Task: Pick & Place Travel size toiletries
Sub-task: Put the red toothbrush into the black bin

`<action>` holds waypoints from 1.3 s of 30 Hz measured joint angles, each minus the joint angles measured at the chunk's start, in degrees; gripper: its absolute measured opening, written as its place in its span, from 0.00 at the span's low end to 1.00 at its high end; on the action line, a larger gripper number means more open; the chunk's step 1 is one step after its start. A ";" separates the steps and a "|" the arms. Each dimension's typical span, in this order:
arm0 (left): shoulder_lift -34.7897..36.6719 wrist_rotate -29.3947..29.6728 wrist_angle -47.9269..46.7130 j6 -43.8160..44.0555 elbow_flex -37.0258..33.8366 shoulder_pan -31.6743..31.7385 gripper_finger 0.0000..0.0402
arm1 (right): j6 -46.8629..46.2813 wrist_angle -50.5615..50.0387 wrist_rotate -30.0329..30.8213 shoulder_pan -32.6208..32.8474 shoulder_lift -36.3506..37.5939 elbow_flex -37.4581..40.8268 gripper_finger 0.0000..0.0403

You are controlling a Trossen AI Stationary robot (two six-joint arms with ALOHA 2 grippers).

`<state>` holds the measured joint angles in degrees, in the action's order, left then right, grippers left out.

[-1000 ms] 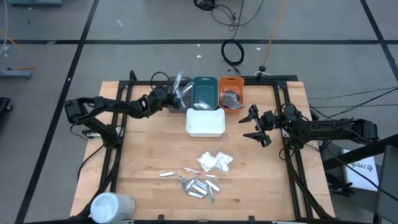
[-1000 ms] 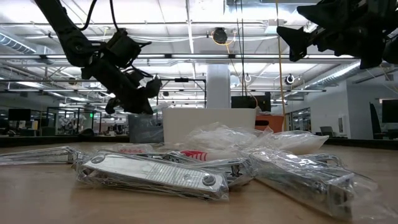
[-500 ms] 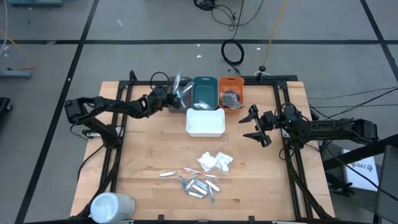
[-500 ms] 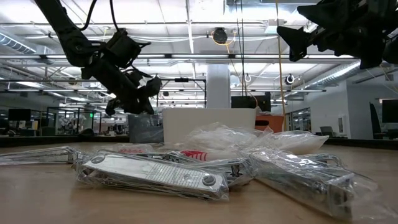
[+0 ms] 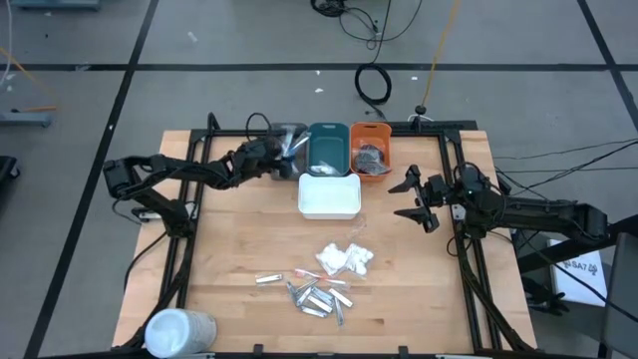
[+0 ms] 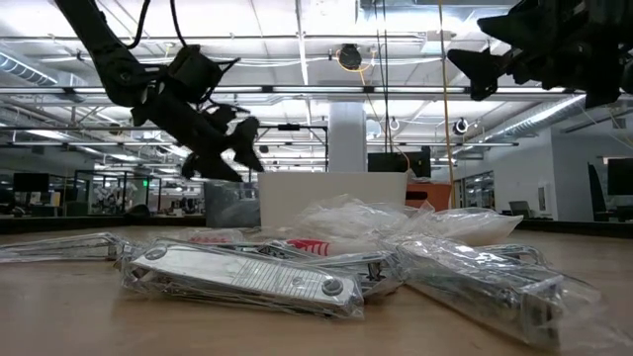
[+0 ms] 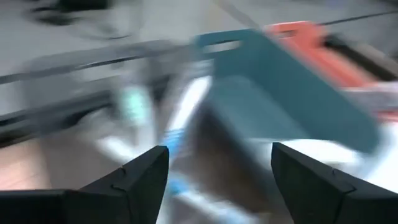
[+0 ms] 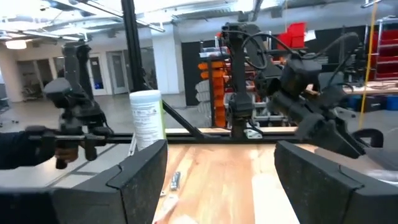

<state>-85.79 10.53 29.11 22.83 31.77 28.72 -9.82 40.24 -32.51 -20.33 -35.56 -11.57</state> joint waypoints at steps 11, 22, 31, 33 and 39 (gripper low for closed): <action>4.95 -17.52 -11.06 -13.80 10.65 -18.29 0.71 | -1.09 -8.25 -9.64 -0.70 8.11 0.00 0.70; -1.53 1.79 -37.88 -23.94 22.36 -46.84 0.71 | -0.06 -10.56 -9.58 -0.73 8.55 0.00 0.70; -14.05 4.43 -26.71 -14.62 22.49 -53.33 0.71 | -0.01 -10.55 -9.38 -0.70 8.55 0.00 0.70; -16.70 4.53 -27.34 -13.98 22.45 -53.33 0.71 | -0.01 -10.53 -9.34 -0.70 8.55 0.00 0.70; -21.68 5.26 -27.65 -7.75 22.45 -52.09 0.71 | -0.01 -9.35 -9.29 -0.70 8.55 0.00 0.70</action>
<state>-107.47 15.79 1.46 15.08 54.22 -23.38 -9.82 30.89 -41.80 -21.04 -27.00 -11.57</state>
